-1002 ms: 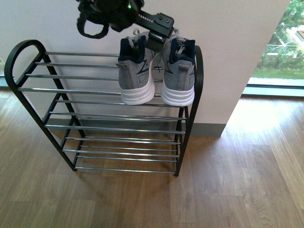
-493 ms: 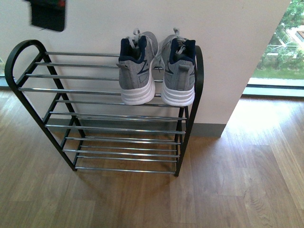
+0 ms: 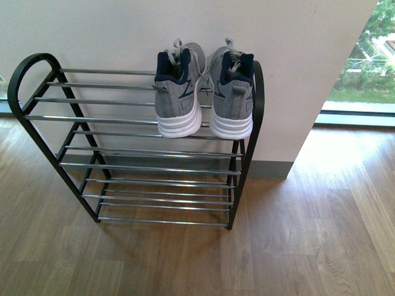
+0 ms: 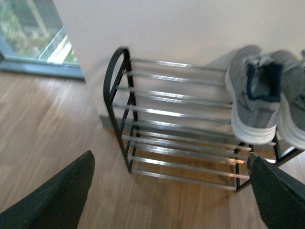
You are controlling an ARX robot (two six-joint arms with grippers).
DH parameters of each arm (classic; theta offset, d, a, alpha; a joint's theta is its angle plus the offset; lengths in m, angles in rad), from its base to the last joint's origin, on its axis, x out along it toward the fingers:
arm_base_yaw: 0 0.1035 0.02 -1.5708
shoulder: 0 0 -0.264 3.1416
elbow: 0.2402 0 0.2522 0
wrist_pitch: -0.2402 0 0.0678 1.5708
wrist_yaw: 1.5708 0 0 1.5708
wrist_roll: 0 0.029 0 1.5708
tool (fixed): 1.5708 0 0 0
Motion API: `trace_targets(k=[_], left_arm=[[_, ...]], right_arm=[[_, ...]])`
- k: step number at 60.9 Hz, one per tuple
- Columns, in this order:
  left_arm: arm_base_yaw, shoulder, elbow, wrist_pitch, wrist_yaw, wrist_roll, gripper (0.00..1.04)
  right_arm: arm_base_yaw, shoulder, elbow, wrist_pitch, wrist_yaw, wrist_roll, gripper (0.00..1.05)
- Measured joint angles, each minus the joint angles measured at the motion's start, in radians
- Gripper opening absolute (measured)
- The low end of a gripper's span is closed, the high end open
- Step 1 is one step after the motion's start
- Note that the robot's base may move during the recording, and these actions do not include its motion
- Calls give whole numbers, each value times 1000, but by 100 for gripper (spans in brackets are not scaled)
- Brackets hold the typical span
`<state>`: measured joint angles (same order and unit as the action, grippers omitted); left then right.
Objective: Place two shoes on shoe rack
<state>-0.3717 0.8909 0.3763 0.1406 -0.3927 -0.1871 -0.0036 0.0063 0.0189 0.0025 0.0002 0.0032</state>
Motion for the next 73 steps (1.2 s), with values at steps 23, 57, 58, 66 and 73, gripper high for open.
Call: trace_targets(k=[23,57,58,66,73], left_arm=[[173,-203,-267,428,206,170,24],[368,-499,-362,251,393,179,1],[368,-504,-362,247,393,179,1],[368,-557,-362,193,393,179,1],[368,-600,-362,152,393,179,1]], right_arm=[[0,0,0,0,0,0,95],[0,0,0,0,0,0,95],[0,0,0,0,0,0,95],[0,0,0,0,0,0,95],[0,0,0,0,0,0,95]])
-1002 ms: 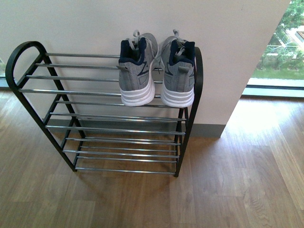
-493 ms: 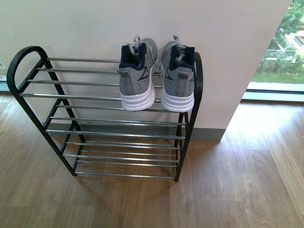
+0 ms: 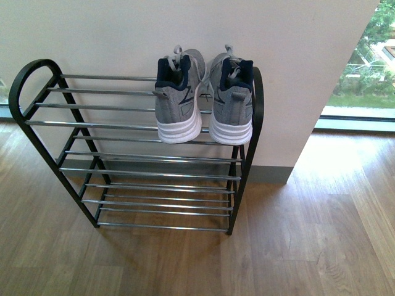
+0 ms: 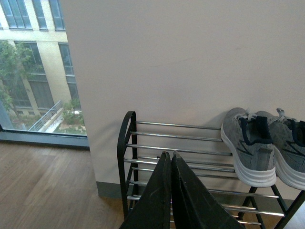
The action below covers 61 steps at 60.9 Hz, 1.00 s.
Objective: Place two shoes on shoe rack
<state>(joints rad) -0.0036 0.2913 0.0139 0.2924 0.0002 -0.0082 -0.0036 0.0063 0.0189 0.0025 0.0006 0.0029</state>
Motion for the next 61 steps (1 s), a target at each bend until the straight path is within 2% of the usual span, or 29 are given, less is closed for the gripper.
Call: trace_targets(k=[23,31,56,61], left_arm=[[0,-112,0,-113,0,0,1],[0,-256,0,-283,0,0,1],[1,-275,0,-293,0,0,1],[1,-275,0,-293,0,0,12]], right_arm=[[0,0,0,0,0,0,95],[0,0,0,0,0,0,95],[1,-2,0,0,0,0,95],[1,-2,0,0,0,0,95]])
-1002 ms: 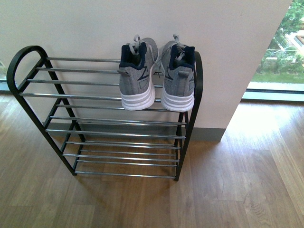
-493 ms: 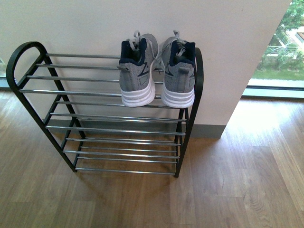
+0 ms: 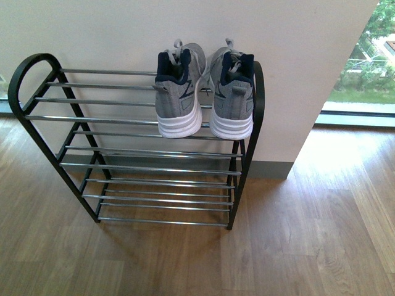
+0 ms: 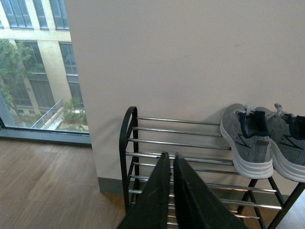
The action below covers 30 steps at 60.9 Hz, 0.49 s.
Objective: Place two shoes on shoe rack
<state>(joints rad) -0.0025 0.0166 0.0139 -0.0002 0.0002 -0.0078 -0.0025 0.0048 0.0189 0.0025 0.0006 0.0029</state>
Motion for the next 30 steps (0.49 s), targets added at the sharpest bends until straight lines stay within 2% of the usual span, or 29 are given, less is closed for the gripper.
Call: trace_targets(k=[23,28,30], left_arm=[[0,0,0,0,0,0,76],[0,0,0,0,0,0,95],[0,0,0,0,0,2,96]], right_arm=[[0,0,0,0,0,0,95],[0,0,0,0,0,0,95],[0,0,0,0,0,0,95]])
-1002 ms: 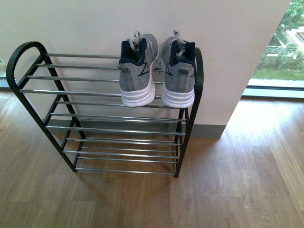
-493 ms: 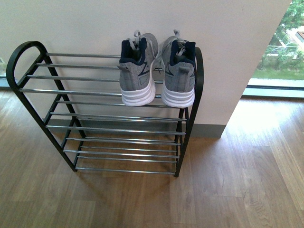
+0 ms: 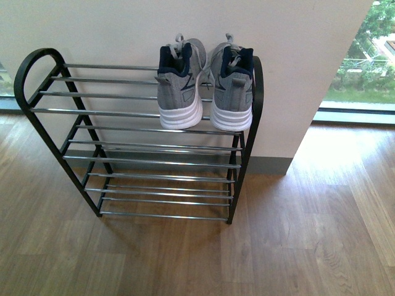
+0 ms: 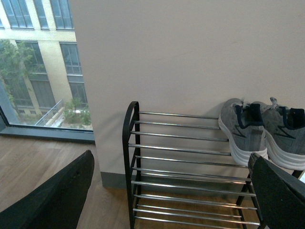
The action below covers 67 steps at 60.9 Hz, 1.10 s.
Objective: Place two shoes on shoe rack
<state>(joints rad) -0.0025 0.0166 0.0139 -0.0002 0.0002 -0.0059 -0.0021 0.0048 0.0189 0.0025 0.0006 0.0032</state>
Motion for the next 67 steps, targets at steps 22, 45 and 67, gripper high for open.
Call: trace_targets(k=[22,45,67], left_arm=[[0,0,0,0,0,0,95],[0,0,0,0,0,0,95],[0,0,0,0,1,0,95]], right_arm=[[0,0,0,0,0,0,95],[0,0,0,0,0,0,95],[0,0,0,0,2,0,95]])
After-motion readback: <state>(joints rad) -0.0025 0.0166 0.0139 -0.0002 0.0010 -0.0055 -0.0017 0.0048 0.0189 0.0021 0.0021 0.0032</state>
